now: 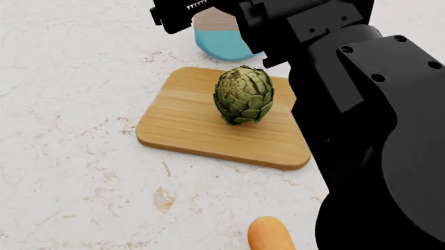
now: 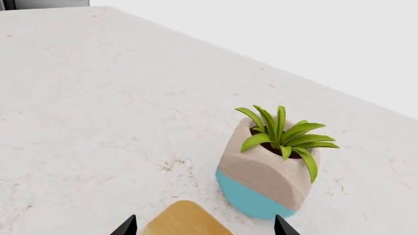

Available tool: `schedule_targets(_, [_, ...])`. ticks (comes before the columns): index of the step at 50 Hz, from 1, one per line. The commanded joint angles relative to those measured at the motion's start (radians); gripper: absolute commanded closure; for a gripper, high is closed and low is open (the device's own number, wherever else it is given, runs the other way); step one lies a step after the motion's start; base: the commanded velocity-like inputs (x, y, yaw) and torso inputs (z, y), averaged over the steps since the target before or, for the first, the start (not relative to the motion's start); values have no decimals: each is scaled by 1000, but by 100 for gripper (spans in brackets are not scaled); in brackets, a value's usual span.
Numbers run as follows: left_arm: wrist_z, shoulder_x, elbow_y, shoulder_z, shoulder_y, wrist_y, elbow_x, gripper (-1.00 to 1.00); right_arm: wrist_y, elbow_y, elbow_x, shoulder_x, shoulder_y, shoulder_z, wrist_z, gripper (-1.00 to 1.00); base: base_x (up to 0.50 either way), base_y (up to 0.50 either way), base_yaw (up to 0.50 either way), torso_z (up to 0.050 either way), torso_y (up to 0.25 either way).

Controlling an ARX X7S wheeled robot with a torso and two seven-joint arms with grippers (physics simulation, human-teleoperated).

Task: Clear the non-vegetable object off the cutting board and place the vegetables onto it.

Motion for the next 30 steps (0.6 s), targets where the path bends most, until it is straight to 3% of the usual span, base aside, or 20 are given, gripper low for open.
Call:
schedule_targets(1, [-10,-8,15,-9,9,-10,-7,-100,-28,10,109,-3,-38,-91,24,-100,0,0,0,0,0])
schedule_targets(30, [-8,-11,-12,19,5,18,-6,-100,-59,72,91,-3,-117,-70,58,-100,0,0,0,0,0])
